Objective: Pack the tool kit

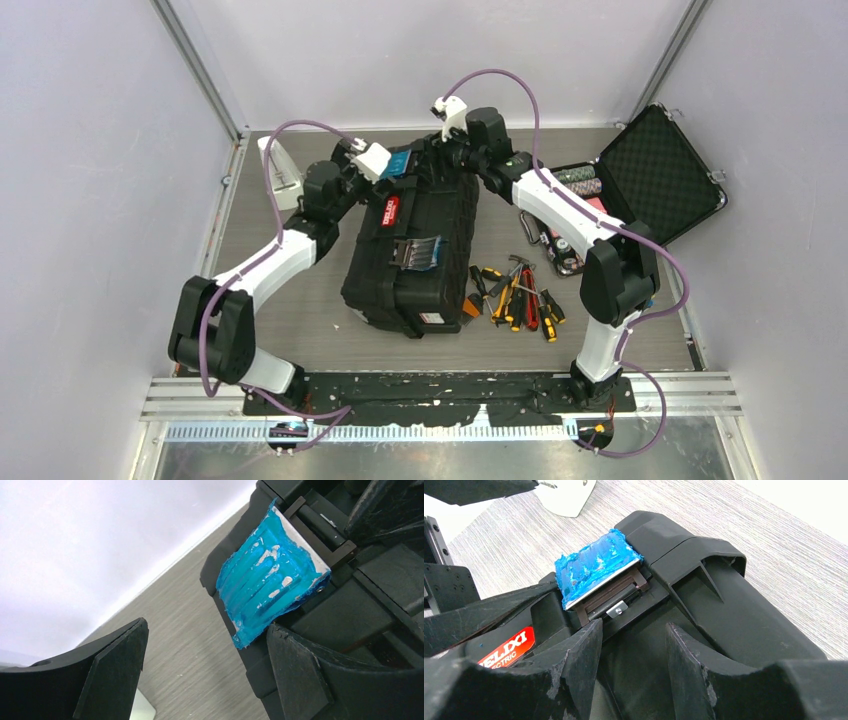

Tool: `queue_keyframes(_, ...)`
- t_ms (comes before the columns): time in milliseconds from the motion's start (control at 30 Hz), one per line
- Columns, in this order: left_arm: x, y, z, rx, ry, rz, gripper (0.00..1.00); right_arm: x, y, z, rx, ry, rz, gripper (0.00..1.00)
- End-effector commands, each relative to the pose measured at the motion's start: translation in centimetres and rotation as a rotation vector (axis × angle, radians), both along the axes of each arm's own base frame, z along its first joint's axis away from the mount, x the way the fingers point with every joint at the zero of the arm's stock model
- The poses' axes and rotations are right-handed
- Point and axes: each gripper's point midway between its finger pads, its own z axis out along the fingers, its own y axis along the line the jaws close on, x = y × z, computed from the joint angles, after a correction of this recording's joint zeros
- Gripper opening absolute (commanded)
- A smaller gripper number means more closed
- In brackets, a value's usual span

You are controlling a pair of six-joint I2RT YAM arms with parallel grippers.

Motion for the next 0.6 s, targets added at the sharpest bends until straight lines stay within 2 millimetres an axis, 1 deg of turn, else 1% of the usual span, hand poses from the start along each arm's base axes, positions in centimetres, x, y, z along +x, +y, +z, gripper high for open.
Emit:
queue_keyframes(0, 1.1, 1.6, 5.0, -0.004, -0.26, 0.168, 0.89, -2.1, 0.0, -3.8, -0.036, 0.134, 0.02, 0.55)
queue_keyframes(67, 1.0, 1.8, 6.3, -0.028, -0.323, 0.207, 0.89, -2.1, -0.1, -3.7, -0.029, 0.134, 0.02, 0.55)
queue_keyframes(100, 0.9, 2.0, 7.4, -0.049, -0.366, 0.236, 0.89, -2.2, -0.1, -3.8, -0.026, 0.138, 0.02, 0.55)
queue_keyframes(200, 0.5, 2.0, 9.3, -0.098, -0.454, 0.289, 0.89, -2.2, 0.0, -3.7, -0.014, 0.138, 0.021, 0.55)
queue_keyframes(333, -0.1, 1.7, 11.0, -0.159, -0.549, 0.348, 0.89, -2.4, 0.0, -3.6, -0.005, 0.141, 0.022, 0.55)
queue_keyframes(433, -0.6, 0.8, 11.8, -0.203, -0.59, 0.337, 0.89, -2.4, -0.1, -3.5, 0.0, 0.138, 0.022, 0.55)
queue_keyframes(500, -0.7, -0.3, 11.6, -0.251, -0.566, 0.286, 0.89, -2.4, -0.1, -3.5, 0.004, 0.139, 0.02, 0.55)
queue_keyframes(567, -0.8, -1.8, 11.2, -0.29, -0.527, 0.209, 0.89, -2.5, -0.2, -3.4, 0.011, 0.139, 0.021, 0.55)
